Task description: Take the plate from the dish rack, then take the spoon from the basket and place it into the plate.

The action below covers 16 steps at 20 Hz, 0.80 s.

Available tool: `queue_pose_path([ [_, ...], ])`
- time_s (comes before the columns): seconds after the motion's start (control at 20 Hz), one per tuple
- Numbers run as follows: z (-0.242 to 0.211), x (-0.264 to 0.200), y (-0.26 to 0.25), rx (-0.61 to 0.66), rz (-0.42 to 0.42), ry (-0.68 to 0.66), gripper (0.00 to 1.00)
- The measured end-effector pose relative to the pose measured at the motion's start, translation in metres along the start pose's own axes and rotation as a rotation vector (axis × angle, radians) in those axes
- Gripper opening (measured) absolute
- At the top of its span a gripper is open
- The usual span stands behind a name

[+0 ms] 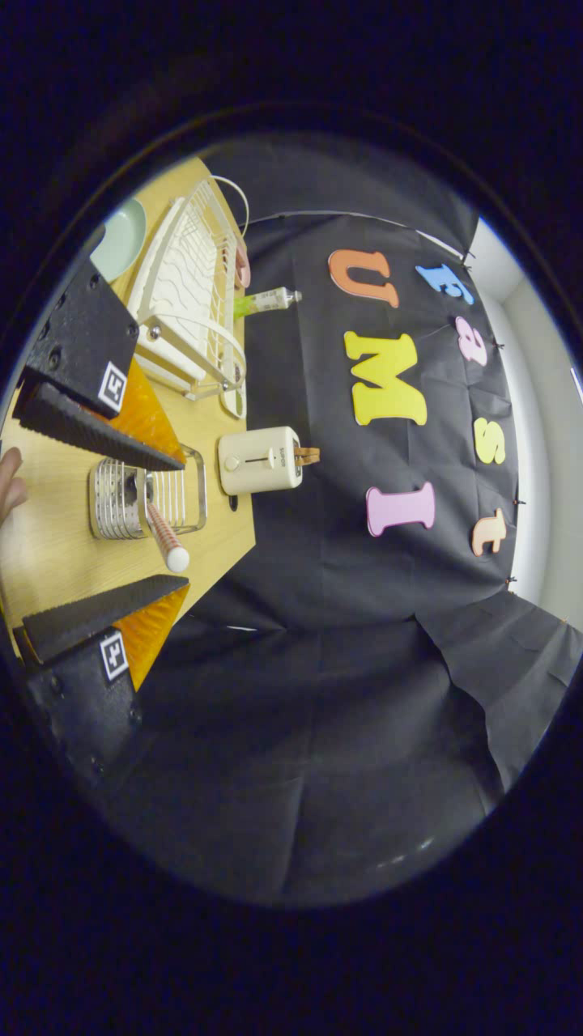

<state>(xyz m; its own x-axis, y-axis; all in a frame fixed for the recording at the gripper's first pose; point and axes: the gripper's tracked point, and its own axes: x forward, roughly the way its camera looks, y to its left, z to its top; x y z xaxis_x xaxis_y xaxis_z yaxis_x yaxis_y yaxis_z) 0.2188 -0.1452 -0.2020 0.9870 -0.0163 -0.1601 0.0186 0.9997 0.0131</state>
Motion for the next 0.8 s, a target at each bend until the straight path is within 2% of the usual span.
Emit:
queue_pose_path([
  [0.15,-0.006,0.010,0.017,0.010,0.068,0.028,0.35],
  [0.2,-0.001,0.011,0.016,0.016,0.064,0.013,0.25],
  [0.4,0.016,0.006,0.007,0.010,0.006,-0.049,0.16],
  [0.6,0.045,-0.001,0.006,0.043,-0.016,-0.106,0.15],
  [0.8,0.079,-0.035,0.015,0.053,-0.025,-0.158,0.15],
])
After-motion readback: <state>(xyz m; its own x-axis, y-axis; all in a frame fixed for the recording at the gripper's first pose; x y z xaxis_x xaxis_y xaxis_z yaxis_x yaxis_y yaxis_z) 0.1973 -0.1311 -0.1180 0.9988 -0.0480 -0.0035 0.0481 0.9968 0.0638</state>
